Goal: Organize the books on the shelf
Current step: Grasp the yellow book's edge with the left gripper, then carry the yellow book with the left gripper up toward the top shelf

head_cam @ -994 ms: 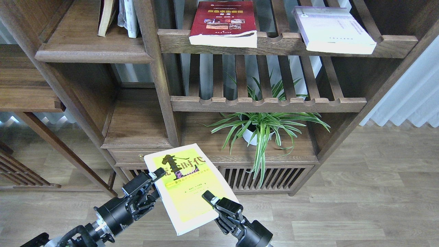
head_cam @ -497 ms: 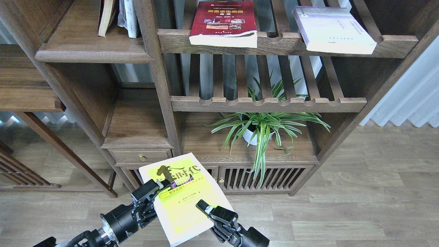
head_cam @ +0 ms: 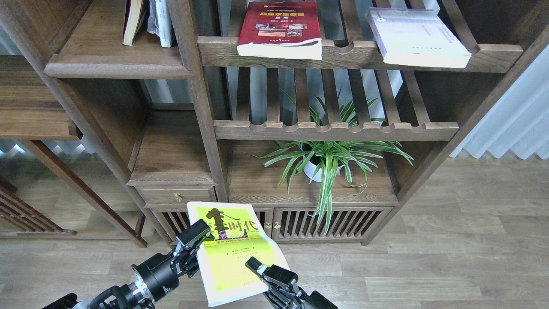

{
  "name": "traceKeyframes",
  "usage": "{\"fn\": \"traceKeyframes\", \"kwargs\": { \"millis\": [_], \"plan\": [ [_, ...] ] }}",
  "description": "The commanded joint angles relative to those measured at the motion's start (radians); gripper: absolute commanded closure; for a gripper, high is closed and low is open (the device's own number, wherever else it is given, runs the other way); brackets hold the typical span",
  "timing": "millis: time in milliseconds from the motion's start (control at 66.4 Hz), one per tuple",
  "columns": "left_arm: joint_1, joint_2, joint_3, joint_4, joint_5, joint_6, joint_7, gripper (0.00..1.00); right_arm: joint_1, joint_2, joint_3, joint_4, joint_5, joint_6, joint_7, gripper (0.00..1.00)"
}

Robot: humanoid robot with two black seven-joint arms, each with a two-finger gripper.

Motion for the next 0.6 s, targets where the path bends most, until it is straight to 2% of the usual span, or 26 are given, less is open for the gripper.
{"fn": "traceKeyframes", "kwargs": {
  "millis": [0, 75, 166, 196, 301, 346, 376, 527, 587],
  "plan": [
    [0.004, 0.028, 0.011, -0.004, 0.001, 0.0, 0.002, 0.97, 0.018, 0.001, 0.018, -0.033, 0.002, -0.001, 0.011, 0.88],
    [0.007, 0.036, 0.003, -0.004, 0.004, 0.0, 0.002, 0.98, 0.042, 0.001, 0.026, -0.059, 0.002, -0.001, 0.015, 0.73],
    [0.008, 0.056, -0.006, -0.004, 0.007, 0.0, 0.002, 0.98, 0.082, 0.001, 0.025, -0.096, 0.0, -0.001, 0.015, 0.31],
    [0.01, 0.065, -0.009, -0.002, 0.007, 0.0, 0.002, 0.98, 0.09, 0.001, 0.024, -0.106, 0.0, -0.001, 0.015, 0.24],
    [0.021, 0.099, -0.031, 0.002, 0.009, 0.0, 0.0, 0.99, 0.099, 0.001, 0.04, -0.134, 0.002, -0.001, 0.02, 0.14],
    [0.028, 0.116, -0.049, 0.008, 0.019, 0.0, -0.001, 0.99, 0.104, 0.001, 0.058, -0.145, 0.002, -0.001, 0.025, 0.04],
    [0.03, 0.125, -0.058, 0.011, 0.033, 0.0, -0.001, 0.99, 0.107, 0.001, 0.067, -0.151, 0.002, -0.001, 0.025, 0.01],
    [0.07, 0.171, -0.123, 0.021, 0.159, 0.0, -0.012, 0.99, 0.116, 0.001, 0.123, -0.182, 0.005, -0.001, 0.025, 0.01],
    [0.123, 0.197, -0.207, 0.017, 0.279, 0.0, -0.012, 0.98, 0.122, 0.001, 0.143, -0.183, 0.005, -0.001, 0.025, 0.01]
  ]
}}
